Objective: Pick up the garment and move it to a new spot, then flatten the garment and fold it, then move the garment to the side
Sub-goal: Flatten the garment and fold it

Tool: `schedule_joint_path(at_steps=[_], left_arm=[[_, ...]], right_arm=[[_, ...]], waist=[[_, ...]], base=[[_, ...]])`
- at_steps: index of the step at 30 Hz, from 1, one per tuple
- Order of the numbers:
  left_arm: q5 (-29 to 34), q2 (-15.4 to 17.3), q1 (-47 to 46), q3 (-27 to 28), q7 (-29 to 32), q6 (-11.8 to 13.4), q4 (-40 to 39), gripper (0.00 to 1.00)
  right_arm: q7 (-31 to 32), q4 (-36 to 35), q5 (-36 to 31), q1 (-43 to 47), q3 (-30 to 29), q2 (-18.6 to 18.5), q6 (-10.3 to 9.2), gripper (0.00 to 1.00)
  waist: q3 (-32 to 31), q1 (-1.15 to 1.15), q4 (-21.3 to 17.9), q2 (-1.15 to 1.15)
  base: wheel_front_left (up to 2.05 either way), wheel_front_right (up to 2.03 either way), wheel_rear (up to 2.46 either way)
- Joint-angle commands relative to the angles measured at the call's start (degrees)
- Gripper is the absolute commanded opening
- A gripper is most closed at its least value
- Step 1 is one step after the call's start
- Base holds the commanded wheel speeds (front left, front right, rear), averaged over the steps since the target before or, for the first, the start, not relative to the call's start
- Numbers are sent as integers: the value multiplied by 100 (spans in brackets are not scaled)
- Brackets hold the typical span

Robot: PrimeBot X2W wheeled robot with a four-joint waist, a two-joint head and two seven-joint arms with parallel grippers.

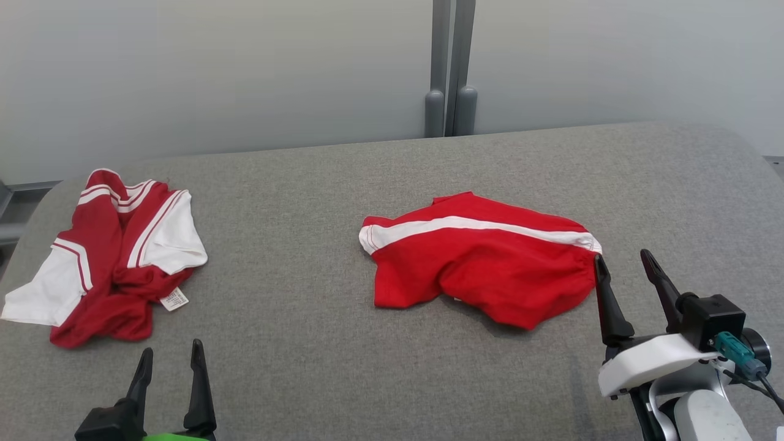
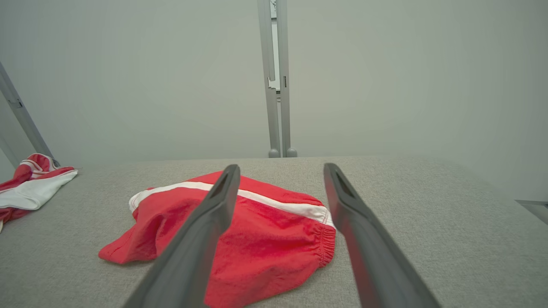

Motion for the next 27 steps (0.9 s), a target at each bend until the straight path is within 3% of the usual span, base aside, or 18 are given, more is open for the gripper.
schedule_joint_path(at_steps=[1, 27], left_arm=[[51, 42, 86, 31, -3, -31, 12, 100], [-48, 105, -22, -61, 10, -113, 81, 100]], right_arm=[[27, -55, -41, 55, 0, -3, -4, 100], [119, -7, 65, 103, 22, 9, -4, 100]], waist=[[-5, 0, 6, 0], [22, 0, 14, 0]], base=[[0, 0, 0], [0, 0, 0]])
